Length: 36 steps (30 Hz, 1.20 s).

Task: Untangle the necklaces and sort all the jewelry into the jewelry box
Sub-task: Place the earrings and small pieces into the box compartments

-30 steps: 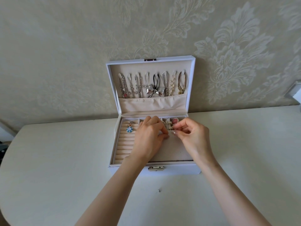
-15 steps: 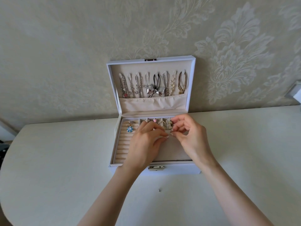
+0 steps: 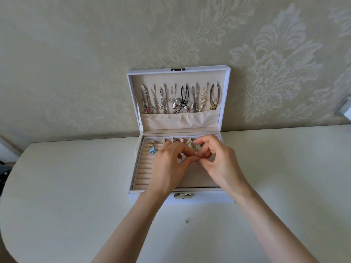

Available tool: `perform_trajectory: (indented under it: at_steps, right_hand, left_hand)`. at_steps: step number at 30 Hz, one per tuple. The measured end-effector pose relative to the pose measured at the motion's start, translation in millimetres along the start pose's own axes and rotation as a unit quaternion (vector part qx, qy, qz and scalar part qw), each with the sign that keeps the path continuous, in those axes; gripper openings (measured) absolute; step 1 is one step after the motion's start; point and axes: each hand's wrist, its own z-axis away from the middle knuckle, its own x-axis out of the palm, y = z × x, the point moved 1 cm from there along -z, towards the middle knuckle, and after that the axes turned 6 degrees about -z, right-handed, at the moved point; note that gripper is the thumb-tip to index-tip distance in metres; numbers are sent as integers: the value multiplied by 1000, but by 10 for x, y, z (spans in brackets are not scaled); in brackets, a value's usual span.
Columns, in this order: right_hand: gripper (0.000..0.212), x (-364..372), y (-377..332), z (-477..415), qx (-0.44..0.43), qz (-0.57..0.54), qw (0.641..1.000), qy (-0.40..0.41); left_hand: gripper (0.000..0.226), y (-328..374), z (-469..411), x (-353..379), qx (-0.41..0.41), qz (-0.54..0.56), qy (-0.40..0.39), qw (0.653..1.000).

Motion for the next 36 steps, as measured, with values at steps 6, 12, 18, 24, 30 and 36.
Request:
perform_trajectory:
  at_steps: [6, 12, 18, 24, 30, 36]
  right_hand:
    - [42, 2, -3, 8, -2, 0, 1000, -9]
    - [26, -59, 130, -41, 60, -23, 992, 110]
    - [16, -54, 168, -38, 88, -59, 987, 123]
    - [16, -56, 168, -35, 89, -61, 986, 129]
    - [21, -61, 165, -31, 92, -76, 983, 139]
    - [21, -62, 157, -30, 91, -80, 983, 138]
  left_hand:
    - [8, -30, 29, -36, 18, -54, 19, 998]
    - [8, -183, 13, -166, 1, -127, 16, 992]
    - [17, -204, -48, -93, 43, -192, 14, 980]
    - [18, -202, -85, -49, 55, -198, 15, 979]
    - [16, -203, -100, -26, 66, -200, 16, 977]
    - [15, -220, -87, -44, 66, -200, 5, 978]
